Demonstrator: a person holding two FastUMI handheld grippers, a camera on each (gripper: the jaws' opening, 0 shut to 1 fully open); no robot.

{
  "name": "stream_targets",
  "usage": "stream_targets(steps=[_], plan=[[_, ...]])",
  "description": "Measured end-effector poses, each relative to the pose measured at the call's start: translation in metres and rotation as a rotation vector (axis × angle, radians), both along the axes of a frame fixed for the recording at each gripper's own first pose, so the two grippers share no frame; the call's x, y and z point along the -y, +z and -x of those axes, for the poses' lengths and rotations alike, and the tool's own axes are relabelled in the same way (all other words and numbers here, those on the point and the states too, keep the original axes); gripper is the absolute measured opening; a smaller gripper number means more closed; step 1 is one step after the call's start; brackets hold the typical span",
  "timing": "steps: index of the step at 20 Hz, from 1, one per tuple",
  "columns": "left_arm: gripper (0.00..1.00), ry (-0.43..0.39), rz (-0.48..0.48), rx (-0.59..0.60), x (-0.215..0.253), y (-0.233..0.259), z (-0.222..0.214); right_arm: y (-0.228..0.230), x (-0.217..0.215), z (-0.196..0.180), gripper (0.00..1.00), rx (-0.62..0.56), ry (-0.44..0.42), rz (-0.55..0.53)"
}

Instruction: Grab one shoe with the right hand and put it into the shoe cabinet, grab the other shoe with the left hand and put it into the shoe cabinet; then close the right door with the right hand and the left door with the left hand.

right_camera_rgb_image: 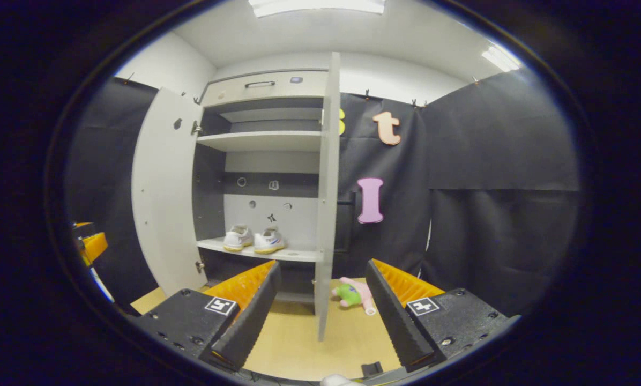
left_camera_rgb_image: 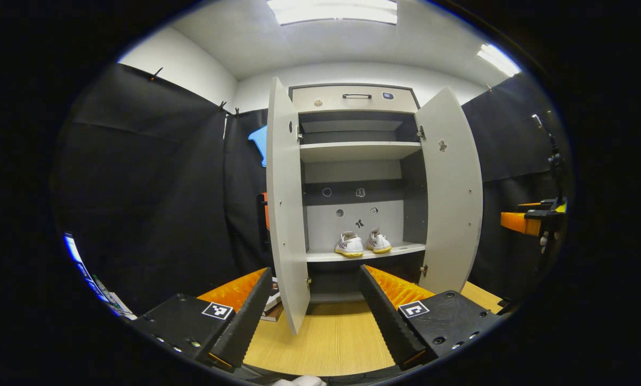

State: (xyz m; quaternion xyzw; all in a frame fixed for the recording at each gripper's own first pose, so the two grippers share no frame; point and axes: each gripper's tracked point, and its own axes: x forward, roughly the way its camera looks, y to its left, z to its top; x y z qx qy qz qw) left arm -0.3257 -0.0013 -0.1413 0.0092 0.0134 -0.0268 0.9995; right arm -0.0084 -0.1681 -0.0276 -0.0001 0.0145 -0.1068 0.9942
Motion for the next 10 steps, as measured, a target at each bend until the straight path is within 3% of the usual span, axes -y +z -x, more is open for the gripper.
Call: stream_targets(steps=[5,10], plan=[[0.96,0.015,0.005,-0.009,0.017,-0.003,-0.002,0.017,0.066,-0.037,1.0,0.016,-0.079,0.045],[0.96,0.067,0.032,-0.014,0.026,-0.004,-0.008,0.031,0.1,-0.09,1.0,0.028,-0.076,0.044]])
